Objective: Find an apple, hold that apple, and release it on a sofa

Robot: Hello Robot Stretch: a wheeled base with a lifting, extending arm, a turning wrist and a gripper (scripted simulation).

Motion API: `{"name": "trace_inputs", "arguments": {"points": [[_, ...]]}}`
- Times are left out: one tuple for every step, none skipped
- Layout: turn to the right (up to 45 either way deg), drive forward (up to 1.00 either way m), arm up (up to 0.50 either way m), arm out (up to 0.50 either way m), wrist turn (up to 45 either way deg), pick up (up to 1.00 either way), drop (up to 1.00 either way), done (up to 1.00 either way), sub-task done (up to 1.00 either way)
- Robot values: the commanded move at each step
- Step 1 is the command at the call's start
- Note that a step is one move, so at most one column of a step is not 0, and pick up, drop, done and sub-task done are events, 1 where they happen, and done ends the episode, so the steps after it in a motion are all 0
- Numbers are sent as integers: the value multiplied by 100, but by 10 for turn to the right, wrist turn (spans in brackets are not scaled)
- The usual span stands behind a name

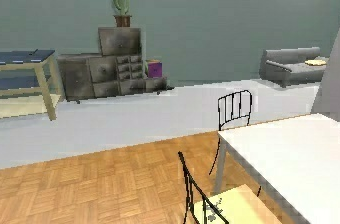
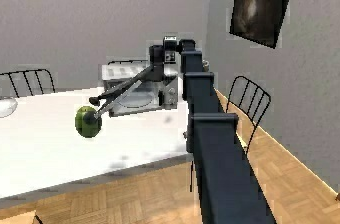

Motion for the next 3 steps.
{"name": "trace_inputs", "arguments": {"points": [[0,0,0,0,-270,0,0,0,0],[0,0,0,-44,0,0,0,0,0],[-450,0,0,0,0,0,0,0,0]]}}
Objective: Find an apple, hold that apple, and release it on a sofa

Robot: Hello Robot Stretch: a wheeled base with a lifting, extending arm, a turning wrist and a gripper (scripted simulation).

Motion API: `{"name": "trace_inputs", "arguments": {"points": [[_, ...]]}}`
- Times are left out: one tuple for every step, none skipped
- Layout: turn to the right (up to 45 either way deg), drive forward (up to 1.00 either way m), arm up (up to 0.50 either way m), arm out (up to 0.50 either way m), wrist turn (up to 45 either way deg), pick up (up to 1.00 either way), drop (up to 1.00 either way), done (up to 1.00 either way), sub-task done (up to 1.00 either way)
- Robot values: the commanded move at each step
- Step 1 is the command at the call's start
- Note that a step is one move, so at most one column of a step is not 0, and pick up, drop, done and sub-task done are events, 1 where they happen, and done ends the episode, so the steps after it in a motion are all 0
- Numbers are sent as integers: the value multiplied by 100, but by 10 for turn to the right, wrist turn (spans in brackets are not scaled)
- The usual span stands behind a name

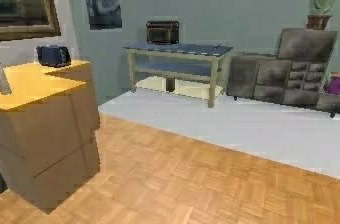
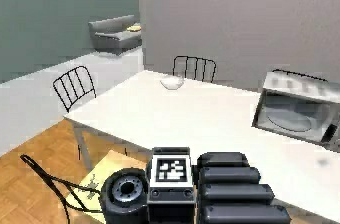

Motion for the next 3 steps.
{"name": "trace_inputs", "arguments": {"points": [[-330,0,0,0,0,0,0,0,0],[0,30,0,0,0,0,0,0,0],[450,0,0,0,0,0,0,0,0]]}}
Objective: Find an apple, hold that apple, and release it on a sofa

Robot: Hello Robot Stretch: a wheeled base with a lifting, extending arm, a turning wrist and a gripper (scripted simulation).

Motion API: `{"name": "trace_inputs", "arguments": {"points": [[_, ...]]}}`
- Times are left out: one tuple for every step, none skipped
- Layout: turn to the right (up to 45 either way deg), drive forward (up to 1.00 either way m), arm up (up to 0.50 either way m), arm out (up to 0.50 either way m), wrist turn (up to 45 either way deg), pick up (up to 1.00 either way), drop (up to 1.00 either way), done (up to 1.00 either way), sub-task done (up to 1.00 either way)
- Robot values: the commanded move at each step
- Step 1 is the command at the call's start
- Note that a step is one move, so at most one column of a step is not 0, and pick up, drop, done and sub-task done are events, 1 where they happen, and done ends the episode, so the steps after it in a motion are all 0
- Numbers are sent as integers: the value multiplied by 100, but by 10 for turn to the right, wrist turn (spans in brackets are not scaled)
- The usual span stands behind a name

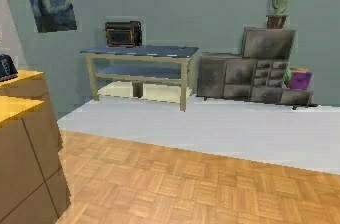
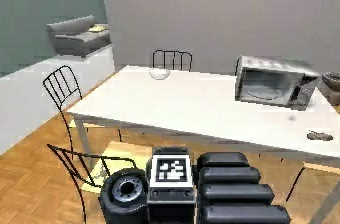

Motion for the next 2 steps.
{"name": "trace_inputs", "arguments": {"points": [[120,0,0,0,0,0,0,0,0],[0,90,0,0,0,0,0,0,0]]}}
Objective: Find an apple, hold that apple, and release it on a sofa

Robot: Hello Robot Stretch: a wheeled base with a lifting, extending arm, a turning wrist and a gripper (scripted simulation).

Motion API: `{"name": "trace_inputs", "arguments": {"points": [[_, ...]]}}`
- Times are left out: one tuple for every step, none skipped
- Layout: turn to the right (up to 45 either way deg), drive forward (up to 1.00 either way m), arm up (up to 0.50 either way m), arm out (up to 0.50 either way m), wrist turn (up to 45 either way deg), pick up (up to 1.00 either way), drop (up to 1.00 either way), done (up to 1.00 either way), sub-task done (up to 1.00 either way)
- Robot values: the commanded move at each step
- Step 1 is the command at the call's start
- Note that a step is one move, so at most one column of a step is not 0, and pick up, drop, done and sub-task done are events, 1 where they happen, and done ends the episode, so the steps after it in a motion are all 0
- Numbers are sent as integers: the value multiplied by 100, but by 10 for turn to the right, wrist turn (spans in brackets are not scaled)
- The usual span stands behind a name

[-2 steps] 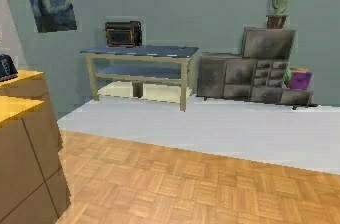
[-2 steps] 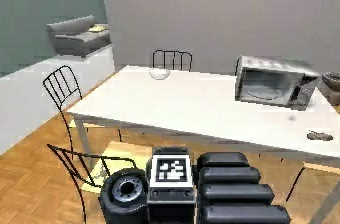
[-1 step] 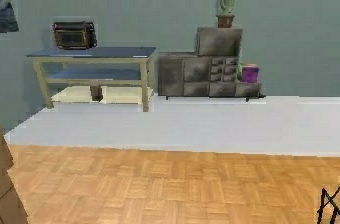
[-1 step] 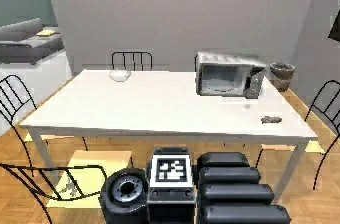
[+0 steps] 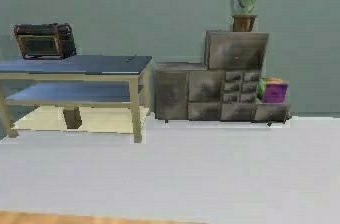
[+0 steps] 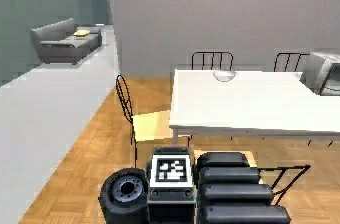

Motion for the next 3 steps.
{"name": "trace_inputs", "arguments": {"points": [[450,0,0,0,0,0,0,0,0],[30,0,0,0,0,0,0,0,0],[0,85,0,0,0,0,0,0,0]]}}
